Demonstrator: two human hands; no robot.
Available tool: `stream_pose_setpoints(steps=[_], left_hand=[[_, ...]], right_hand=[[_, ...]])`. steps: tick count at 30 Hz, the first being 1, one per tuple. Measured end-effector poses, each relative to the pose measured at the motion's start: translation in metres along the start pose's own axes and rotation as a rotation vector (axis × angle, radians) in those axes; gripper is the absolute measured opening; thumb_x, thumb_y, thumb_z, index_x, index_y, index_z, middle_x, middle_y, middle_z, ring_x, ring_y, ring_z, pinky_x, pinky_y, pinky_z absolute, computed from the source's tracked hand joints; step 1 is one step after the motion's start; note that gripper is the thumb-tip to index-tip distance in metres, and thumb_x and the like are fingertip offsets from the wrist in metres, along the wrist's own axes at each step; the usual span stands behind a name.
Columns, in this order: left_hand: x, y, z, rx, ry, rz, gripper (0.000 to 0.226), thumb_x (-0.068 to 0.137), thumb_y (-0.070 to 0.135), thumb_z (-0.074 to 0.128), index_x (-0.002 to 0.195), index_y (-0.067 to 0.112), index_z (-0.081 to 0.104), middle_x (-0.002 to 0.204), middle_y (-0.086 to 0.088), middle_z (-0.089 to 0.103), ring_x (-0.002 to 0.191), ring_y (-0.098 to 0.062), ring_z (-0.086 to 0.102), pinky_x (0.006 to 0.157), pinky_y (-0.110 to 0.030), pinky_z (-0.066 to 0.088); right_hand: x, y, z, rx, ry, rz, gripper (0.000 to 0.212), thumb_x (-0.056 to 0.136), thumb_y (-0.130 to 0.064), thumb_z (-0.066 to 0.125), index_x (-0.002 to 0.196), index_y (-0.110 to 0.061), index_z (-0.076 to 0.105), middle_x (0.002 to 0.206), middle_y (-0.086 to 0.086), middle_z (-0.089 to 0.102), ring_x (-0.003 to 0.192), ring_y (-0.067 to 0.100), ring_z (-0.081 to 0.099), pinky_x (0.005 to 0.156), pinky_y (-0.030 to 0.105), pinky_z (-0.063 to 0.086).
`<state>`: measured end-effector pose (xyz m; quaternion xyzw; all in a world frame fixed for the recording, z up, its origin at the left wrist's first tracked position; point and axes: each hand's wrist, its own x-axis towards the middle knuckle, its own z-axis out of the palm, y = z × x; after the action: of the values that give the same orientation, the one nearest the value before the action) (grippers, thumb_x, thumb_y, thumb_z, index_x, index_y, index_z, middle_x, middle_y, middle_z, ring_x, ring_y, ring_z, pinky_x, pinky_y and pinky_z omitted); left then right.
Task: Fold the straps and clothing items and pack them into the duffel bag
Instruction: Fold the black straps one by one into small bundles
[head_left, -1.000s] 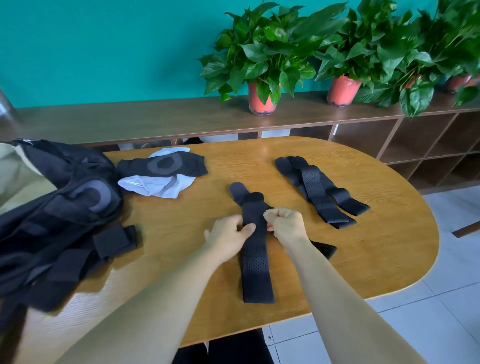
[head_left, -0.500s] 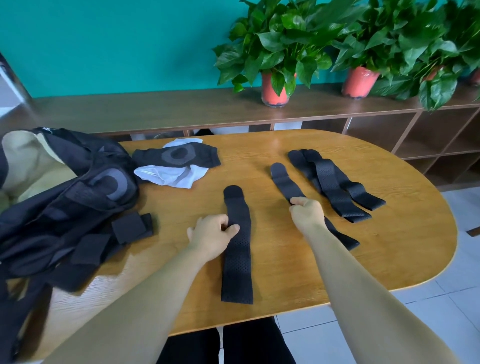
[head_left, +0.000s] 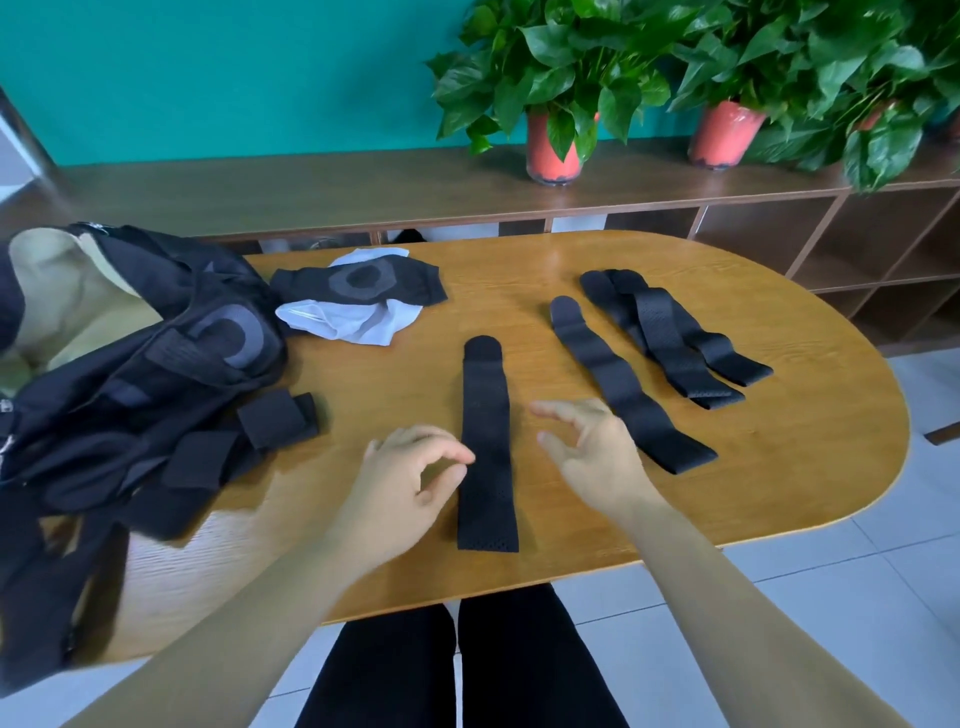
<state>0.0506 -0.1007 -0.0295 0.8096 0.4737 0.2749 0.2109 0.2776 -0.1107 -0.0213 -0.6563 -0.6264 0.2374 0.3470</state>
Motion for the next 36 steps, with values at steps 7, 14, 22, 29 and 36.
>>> stream_pose_setpoints(steps=[7, 14, 22, 29, 36], left_hand=[[-0.028, -0.009, 0.015, 0.146, -0.161, 0.187, 0.035, 0.085, 0.055, 0.045, 0.108, 0.04, 0.068, 0.123, 0.025, 0.057, 0.118, 0.005, 0.044, 0.1, -0.025, 0.016], [-0.017, -0.011, 0.008, 0.21, -0.203, 0.204, 0.026, 0.084, 0.044, 0.066, 0.11, 0.041, 0.065, 0.124, 0.026, 0.054, 0.125, 0.008, 0.036, 0.105, -0.023, 0.006], [-0.006, -0.021, 0.007, 0.172, -0.228, 0.191, 0.027, 0.083, 0.045, 0.067, 0.11, 0.04, 0.064, 0.124, 0.027, 0.053, 0.128, 0.016, 0.031, 0.111, -0.026, -0.008], [0.004, -0.027, 0.007, 0.177, -0.225, 0.172, 0.027, 0.084, 0.046, 0.066, 0.11, 0.04, 0.064, 0.124, 0.029, 0.052, 0.129, 0.018, 0.028, 0.112, -0.029, -0.011], [0.003, -0.025, 0.006, 0.216, -0.256, 0.169, 0.029, 0.089, 0.046, 0.059, 0.118, 0.041, 0.058, 0.131, 0.027, 0.047, 0.133, 0.015, 0.023, 0.114, -0.035, -0.009]], right_hand=[[-0.027, -0.005, 0.025, -0.39, -0.325, -0.305, 0.046, 0.087, -0.044, 0.061, 0.131, -0.04, 0.052, 0.151, -0.017, 0.031, 0.141, 0.003, 0.006, 0.107, 0.026, 0.01], [0.004, -0.01, 0.029, -0.502, -0.433, -0.24, 0.053, 0.091, -0.049, 0.052, 0.142, -0.043, 0.036, 0.157, -0.016, 0.014, 0.143, 0.009, -0.009, 0.113, 0.034, 0.003], [0.061, -0.007, 0.039, -0.474, -0.468, -0.102, 0.054, 0.093, -0.051, 0.049, 0.143, -0.046, 0.03, 0.156, -0.02, 0.01, 0.144, 0.012, -0.009, 0.115, 0.039, 0.0], [0.096, -0.002, 0.044, -0.48, -0.434, -0.066, 0.05, 0.095, -0.05, 0.045, 0.143, -0.047, 0.03, 0.157, -0.019, 0.01, 0.145, 0.015, -0.007, 0.115, 0.042, 0.0], [0.119, -0.001, 0.046, -0.574, -0.396, -0.038, 0.045, 0.101, -0.04, 0.033, 0.146, -0.043, 0.026, 0.158, -0.015, 0.011, 0.145, 0.017, -0.004, 0.115, 0.042, 0.003]])
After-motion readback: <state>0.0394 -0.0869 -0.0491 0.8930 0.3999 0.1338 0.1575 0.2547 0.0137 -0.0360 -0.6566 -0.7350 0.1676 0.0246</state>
